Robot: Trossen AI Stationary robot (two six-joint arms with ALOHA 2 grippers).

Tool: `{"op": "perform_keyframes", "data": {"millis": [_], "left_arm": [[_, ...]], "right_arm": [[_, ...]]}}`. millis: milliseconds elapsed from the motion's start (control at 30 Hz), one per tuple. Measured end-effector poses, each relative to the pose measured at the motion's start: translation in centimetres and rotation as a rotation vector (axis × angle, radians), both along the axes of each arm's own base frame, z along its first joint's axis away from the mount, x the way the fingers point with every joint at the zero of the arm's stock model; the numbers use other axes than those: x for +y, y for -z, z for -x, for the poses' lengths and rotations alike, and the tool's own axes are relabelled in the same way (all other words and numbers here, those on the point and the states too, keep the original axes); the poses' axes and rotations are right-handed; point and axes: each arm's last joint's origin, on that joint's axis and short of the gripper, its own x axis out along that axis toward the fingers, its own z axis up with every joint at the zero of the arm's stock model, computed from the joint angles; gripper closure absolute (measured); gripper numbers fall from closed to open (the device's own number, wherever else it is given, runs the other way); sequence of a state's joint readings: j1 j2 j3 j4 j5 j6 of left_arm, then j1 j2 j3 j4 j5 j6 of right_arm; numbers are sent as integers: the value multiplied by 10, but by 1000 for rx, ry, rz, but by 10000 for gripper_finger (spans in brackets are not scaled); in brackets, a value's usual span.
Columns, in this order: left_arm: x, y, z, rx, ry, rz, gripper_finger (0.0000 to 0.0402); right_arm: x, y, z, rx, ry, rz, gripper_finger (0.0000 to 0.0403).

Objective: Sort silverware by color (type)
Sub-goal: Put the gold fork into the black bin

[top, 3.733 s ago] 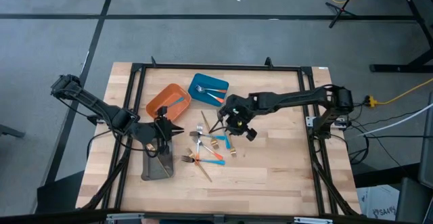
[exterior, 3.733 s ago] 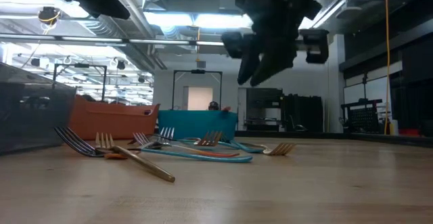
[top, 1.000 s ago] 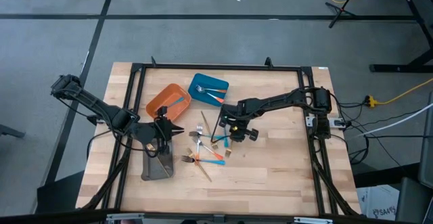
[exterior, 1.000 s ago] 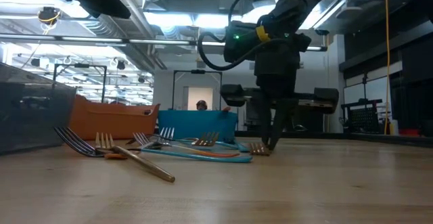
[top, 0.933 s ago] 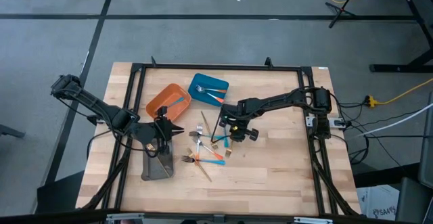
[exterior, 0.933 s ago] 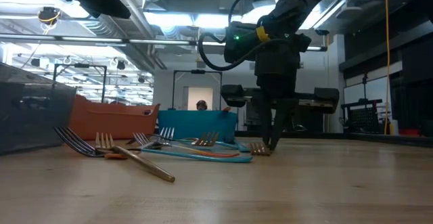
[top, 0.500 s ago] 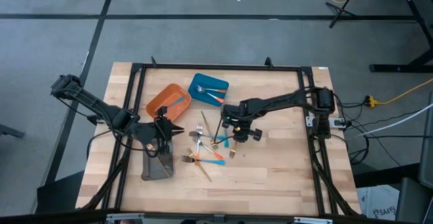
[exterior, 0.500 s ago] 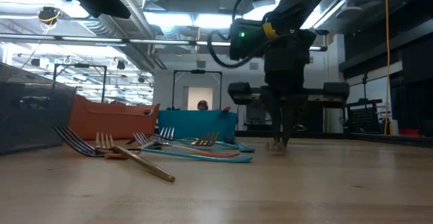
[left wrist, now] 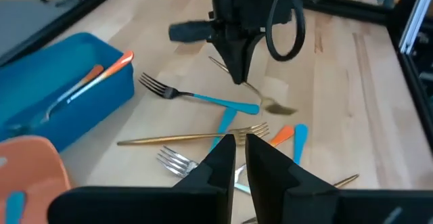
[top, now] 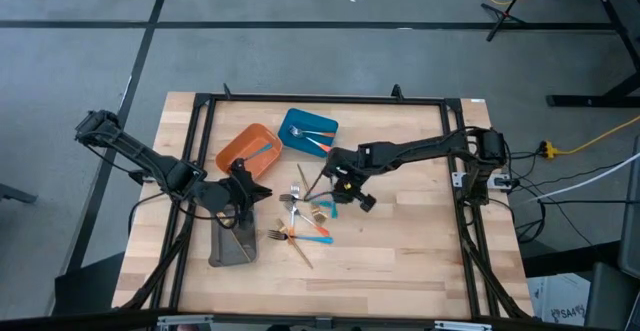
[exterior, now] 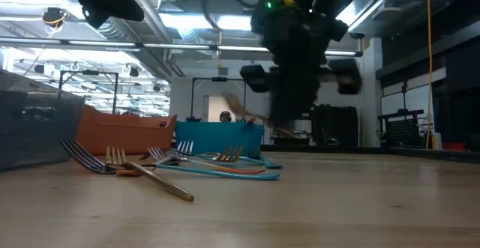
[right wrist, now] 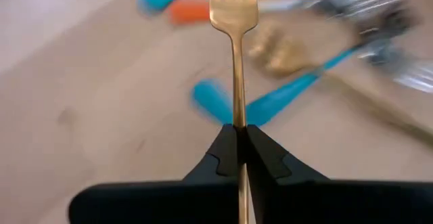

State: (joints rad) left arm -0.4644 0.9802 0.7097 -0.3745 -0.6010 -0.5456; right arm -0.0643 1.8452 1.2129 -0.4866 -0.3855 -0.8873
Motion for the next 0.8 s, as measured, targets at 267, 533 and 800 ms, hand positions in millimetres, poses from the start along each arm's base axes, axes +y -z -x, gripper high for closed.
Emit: {"op": "perform_keyframes", "data": {"millis": [267,533,800], "left_arm": [[-1,1,0,-28,-82,217,372],[-4,3,-1,-3,-83,371,372],[-6,14,-9,-2,-173,286,372]], "right_arm": [[-3,-13,-20,-142,272,-114,402],[-8,-31,-37,-343,540,-198,402],[-13,-50,-48,-550,769,-305,402]]}}
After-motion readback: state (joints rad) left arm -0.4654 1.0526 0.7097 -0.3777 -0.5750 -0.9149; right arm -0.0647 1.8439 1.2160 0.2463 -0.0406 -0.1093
